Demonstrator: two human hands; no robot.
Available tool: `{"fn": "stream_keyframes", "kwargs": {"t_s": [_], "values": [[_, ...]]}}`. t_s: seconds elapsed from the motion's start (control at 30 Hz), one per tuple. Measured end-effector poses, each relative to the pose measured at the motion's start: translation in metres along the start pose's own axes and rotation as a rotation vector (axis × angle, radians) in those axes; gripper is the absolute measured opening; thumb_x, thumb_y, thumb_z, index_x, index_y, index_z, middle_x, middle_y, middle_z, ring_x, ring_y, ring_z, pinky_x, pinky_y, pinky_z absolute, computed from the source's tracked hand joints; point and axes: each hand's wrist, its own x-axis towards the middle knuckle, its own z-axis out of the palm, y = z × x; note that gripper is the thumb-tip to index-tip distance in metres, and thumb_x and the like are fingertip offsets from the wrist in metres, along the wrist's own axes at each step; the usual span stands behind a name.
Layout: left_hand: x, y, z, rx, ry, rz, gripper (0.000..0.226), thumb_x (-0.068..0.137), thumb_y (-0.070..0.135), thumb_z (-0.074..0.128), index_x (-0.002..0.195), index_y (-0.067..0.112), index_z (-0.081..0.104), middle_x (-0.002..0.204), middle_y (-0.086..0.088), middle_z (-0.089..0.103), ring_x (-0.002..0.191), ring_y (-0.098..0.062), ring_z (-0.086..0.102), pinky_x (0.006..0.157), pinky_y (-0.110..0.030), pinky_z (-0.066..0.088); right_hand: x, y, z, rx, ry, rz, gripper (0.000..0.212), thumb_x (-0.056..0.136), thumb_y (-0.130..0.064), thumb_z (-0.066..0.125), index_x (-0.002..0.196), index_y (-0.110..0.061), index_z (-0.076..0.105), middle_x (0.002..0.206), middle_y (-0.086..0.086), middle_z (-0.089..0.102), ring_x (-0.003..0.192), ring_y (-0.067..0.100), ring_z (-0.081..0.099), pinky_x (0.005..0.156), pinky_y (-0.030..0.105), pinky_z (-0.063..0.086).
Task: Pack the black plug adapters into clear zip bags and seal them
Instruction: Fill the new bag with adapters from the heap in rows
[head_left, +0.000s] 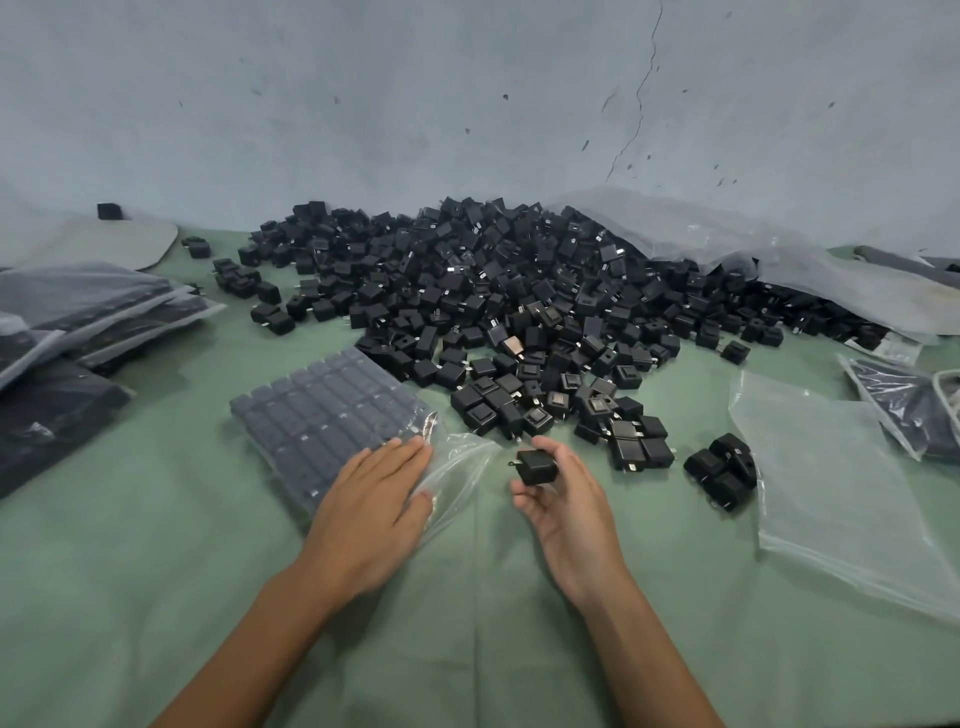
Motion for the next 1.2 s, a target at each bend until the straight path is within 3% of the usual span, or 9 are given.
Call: {"fn": "stream_keyframes", "kwargs": {"t_s": [0.13,0.23,0.4,0.57,0.7,0.8,0.9,1.03,1.2], "values": [[0.001,0.0,0.0,-0.016,0.005,-0.001,0.066,0.092,0.049,0.018,0.156,0.031,0.027,0.162,0.016,0.02,0.15,-0.002,0.012,0.117,-0.021,-0.003,0.003,0.004,-0.004,-0.047,-0.072,0.011,0.039,0.092,0.01,0.041,0.122,-0.003,0.062,0.097,0.017,0.068,0.073,0.026,0.067,0.065,0.029,0.058],[0.004,0.004,-0.004,-0.044,0.029,0.003,0.064,0.091,0.043,0.026,0.15,0.026,0.042,0.157,0.01,0.035,0.147,-0.009,0.027,0.118,-0.025,0.01,0.003,0.008,-0.002,-0.178,-0.142,-0.004,0.042,0.086,0.013,0.048,0.117,-0.007,0.068,0.097,0.016,0.069,0.069,0.027,0.066,0.06,0.029,0.056],[0.018,0.009,-0.016,-0.063,0.093,0.018,0.05,0.09,0.033,0.033,0.125,0.022,0.067,0.125,0.003,0.066,0.111,-0.019,0.057,0.098,-0.034,0.04,0.01,0.008,0.011,-0.816,-0.327,-0.19,0.029,0.074,-0.034,0.074,0.103,-0.033,0.072,0.097,-0.005,0.069,0.06,0.011,0.062,0.055,0.024,0.048],[0.02,0.002,-0.015,-0.232,0.144,0.022,0.045,0.091,0.025,0.037,0.122,0.025,0.07,0.113,0.009,0.069,0.095,-0.007,0.052,0.087,-0.014,0.032,0.02,0.021,0.018,-1.237,-0.271,-0.596,0.033,0.077,-0.061,0.072,0.099,-0.037,0.065,0.1,-0.025,0.066,0.085,-0.012,0.055,0.069,0.01,0.043],[0.021,0.002,-0.011,-0.262,0.161,-0.023,0.042,0.093,0.028,0.038,0.12,0.031,0.07,0.109,0.023,0.063,0.098,0.009,0.048,0.087,-0.011,0.028,0.024,0.032,0.017,-1.429,-0.075,-0.969,0.031,0.077,-0.053,0.077,0.1,-0.034,0.07,0.116,-0.008,0.049,0.103,0.008,0.042,0.078,0.018,0.041],[0.023,0.001,-0.014,-0.308,0.166,-0.041,0.041,0.092,0.026,0.04,0.118,0.031,0.071,0.107,0.019,0.066,0.096,0.005,0.05,0.09,-0.019,0.036,0.034,0.021,0.028,-1.572,-0.152,-1.13,0.033,0.08,-0.048,0.075,0.098,-0.02,0.073,0.13,0.008,0.054,0.115,0.026,0.047,0.095,0.032,0.045],[0.026,0.002,-0.015,-0.287,0.127,-0.081,0.041,0.091,0.03,0.042,0.121,0.032,0.07,0.112,0.013,0.068,0.099,-0.006,0.052,0.094,-0.032,0.04,0.039,0.019,0.032,-1.651,-0.263,-1.032,0.037,0.083,-0.042,0.074,0.098,-0.008,0.072,0.131,0.013,0.059,0.115,0.033,0.055,0.093,0.044,0.049],[0.028,0.006,-0.017,-0.075,0.071,-0.033,0.04,0.082,0.037,0.055,0.118,0.03,0.069,0.103,0.011,0.064,0.095,-0.014,0.054,0.09,-0.042,0.045,0.038,0.017,0.02,-1.629,-0.36,-0.833,0.042,0.091,-0.046,0.062,0.118,-0.015,0.064,0.137,0.002,0.051,0.121,0.022,0.047,0.102,0.035,0.044],[0.03,0.007,-0.01,0.069,0.146,-0.01,0.029,0.084,0.019,0.067,0.113,0.024,0.071,0.099,0.004,0.064,0.09,-0.022,0.057,0.08,-0.042,0.047,0.037,0.012,0.017,-1.648,-0.407,-0.846,0.036,0.093,-0.037,0.057,0.118,-0.013,0.066,0.136,0.001,0.051,0.12,0.021,0.047,0.099,0.033,0.044]]}}
